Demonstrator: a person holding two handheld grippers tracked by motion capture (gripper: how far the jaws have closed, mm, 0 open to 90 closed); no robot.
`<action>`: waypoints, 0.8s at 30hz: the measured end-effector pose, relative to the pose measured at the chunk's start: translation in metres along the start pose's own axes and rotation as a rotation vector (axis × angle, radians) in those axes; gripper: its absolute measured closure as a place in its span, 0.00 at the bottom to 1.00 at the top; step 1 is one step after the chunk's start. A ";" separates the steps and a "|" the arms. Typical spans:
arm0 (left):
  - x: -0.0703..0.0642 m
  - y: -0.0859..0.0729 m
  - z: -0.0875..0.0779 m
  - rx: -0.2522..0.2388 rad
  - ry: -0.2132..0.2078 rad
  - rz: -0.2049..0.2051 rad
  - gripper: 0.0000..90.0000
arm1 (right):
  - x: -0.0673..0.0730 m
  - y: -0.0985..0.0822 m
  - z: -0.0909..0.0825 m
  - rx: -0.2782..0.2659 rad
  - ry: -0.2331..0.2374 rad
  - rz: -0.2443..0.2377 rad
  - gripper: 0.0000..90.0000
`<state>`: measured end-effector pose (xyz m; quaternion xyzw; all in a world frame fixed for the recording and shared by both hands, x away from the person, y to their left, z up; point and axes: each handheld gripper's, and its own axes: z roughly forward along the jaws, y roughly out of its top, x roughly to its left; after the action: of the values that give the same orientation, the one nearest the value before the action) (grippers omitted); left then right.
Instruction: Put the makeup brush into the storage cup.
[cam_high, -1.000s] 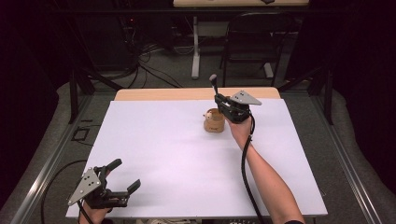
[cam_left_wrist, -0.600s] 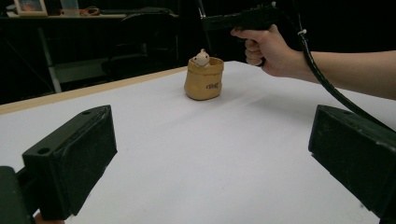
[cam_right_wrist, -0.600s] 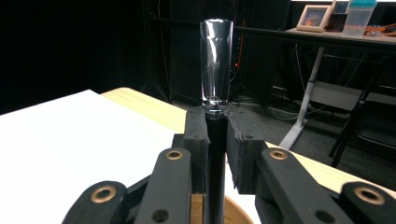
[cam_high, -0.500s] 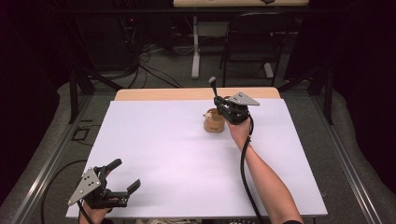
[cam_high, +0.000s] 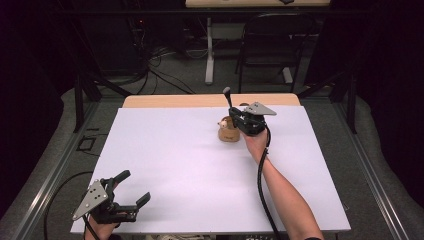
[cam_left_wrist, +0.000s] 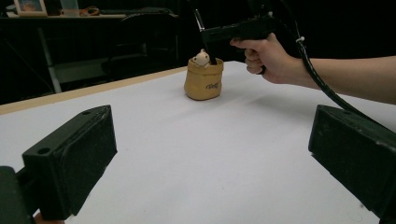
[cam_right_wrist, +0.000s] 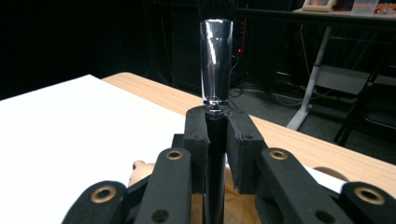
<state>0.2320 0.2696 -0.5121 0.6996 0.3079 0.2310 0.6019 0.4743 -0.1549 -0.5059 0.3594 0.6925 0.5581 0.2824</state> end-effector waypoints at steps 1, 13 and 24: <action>0.000 0.000 0.000 0.000 0.000 0.000 0.01 | 0.000 -0.001 0.000 0.003 0.000 -0.004 0.88; 0.000 0.000 0.000 0.001 0.000 -0.001 0.01 | -0.001 -0.011 0.002 0.044 0.005 0.011 0.88; 0.000 0.000 0.000 0.003 0.000 0.001 0.01 | -0.003 -0.014 0.002 0.086 0.011 0.017 0.88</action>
<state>0.2323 0.2693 -0.5122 0.7005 0.3079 0.2308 0.6010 0.4753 -0.1574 -0.5197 0.3740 0.7145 0.5321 0.2578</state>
